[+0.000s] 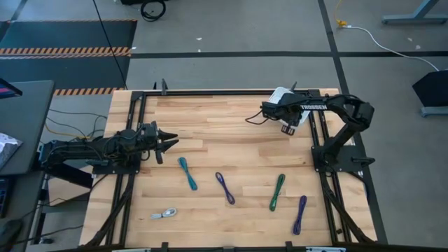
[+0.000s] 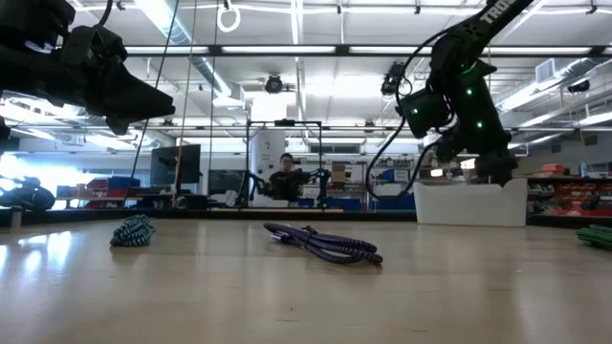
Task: Pick and place USB-C Cables
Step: Put the pink charger cable into the white bin, then put the green charger cable into the white bin
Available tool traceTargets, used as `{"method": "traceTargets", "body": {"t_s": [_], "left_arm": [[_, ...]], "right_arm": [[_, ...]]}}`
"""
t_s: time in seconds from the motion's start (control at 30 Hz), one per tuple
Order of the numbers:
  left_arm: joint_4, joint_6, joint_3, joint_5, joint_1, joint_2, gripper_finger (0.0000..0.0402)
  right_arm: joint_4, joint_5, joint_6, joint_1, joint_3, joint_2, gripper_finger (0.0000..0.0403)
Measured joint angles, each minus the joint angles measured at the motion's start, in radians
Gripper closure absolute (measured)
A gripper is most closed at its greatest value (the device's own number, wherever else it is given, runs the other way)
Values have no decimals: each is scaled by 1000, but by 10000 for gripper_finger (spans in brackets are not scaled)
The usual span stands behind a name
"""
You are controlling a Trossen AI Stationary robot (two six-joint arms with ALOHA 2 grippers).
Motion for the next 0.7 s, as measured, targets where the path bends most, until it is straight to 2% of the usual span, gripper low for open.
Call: {"method": "traceTargets", "body": {"t_s": [0.2,0.27,0.33,0.47,0.63,0.7], "left_arm": [[0,0,0,0,0,0,276],[0,0,0,0,0,0,276],[0,0,0,0,0,0,276],[2,0,0,0,0,0,276],[39,1,0,0,0,0,276],[69,1,0,0,0,0,276]], "right_arm": [[4,112,41,40,0,-51,209],[4,120,56,65,1,-84,200],[0,79,85,95,14,-116,196],[3,-147,201,145,65,-180,197],[5,-473,582,218,91,-243,202],[6,-571,699,262,91,-254,203]]}}
